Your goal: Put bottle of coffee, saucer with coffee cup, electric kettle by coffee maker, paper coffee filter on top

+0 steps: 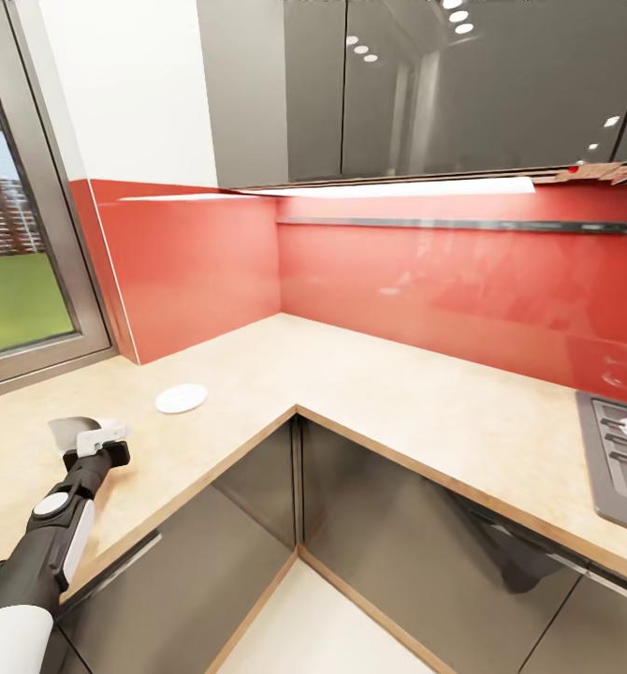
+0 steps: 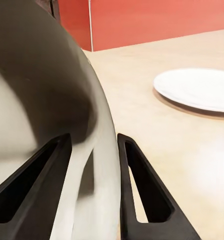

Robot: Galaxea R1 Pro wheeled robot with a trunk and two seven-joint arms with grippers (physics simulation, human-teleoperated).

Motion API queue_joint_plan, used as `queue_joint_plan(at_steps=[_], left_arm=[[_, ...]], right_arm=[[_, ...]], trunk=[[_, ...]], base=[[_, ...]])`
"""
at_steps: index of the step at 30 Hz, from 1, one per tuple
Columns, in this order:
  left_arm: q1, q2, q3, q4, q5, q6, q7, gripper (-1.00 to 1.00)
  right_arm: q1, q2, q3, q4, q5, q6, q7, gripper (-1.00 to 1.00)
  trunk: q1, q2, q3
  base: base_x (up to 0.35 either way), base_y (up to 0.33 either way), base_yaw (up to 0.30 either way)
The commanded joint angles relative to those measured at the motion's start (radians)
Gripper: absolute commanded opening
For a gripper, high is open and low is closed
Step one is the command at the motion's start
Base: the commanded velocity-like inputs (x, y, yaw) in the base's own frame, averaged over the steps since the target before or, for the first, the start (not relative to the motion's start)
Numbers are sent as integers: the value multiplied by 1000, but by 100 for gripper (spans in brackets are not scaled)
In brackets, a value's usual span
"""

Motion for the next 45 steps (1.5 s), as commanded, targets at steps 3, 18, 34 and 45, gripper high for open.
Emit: queue_joint_plan(at_steps=[3,18,34,45], left_arm=[[-1,-1,3,-1,-5,4,-8,-100],[-1,-1,3,-1,-5,4,-9,-100],[-1,-2,3,-5,-3,4,-9,-100],[-1,-2,2,-3,-4,4,-9,-100]], right_arm=[[-1,-1,2,0,0,-3,0,100],[-1,2,2,2,-1,-2,-1,100],[-1,2,2,2,-1,-1,-1,100],[-1,2,2,2,-1,-1,-1,100]], trunk=[[-12,21,8],[-54,98,43],[-54,98,43],[-54,98,43]], base=[[0,0,0],[0,0,0],[-33,-57,101],[-91,-185,22]])
